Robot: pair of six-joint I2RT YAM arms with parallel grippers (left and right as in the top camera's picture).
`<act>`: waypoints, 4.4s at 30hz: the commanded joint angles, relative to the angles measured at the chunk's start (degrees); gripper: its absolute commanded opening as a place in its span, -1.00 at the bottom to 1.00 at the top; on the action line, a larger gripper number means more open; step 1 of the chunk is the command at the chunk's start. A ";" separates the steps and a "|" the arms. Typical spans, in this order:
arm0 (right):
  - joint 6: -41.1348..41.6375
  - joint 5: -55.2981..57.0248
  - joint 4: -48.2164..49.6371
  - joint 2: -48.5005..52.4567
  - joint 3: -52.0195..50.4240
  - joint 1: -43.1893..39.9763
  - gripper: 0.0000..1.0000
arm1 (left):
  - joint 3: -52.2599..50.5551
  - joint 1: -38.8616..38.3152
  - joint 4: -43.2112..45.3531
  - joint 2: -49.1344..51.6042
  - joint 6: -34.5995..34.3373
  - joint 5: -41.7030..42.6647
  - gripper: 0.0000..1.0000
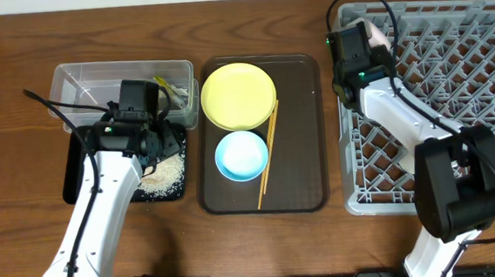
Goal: Sort waste into correct bins and load items into the dishwasher rack
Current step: 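Carry the pink bowl into the rack's back-left corner and release, then reach the right gripper to the light-blue bowl and grasp its rim, then lift the light-blue bowl and carry it over the rack, then lower the light-blue bowl into the rack's back row and release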
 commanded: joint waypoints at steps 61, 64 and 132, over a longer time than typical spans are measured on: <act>27.15 -54.62 -20.35 0.48 -1.11 19.91 -0.98 | -0.39 3.30 -6.38 -0.33 -5.84 -8.39 0.41; 27.08 -54.60 -20.37 -0.76 -0.96 19.34 -0.98 | -0.39 3.30 -6.38 -0.33 -5.84 -8.39 0.41; -16.63 12.46 27.58 -0.70 -0.98 -15.58 -0.97 | -0.39 3.28 -4.68 -0.33 -5.84 -7.78 0.41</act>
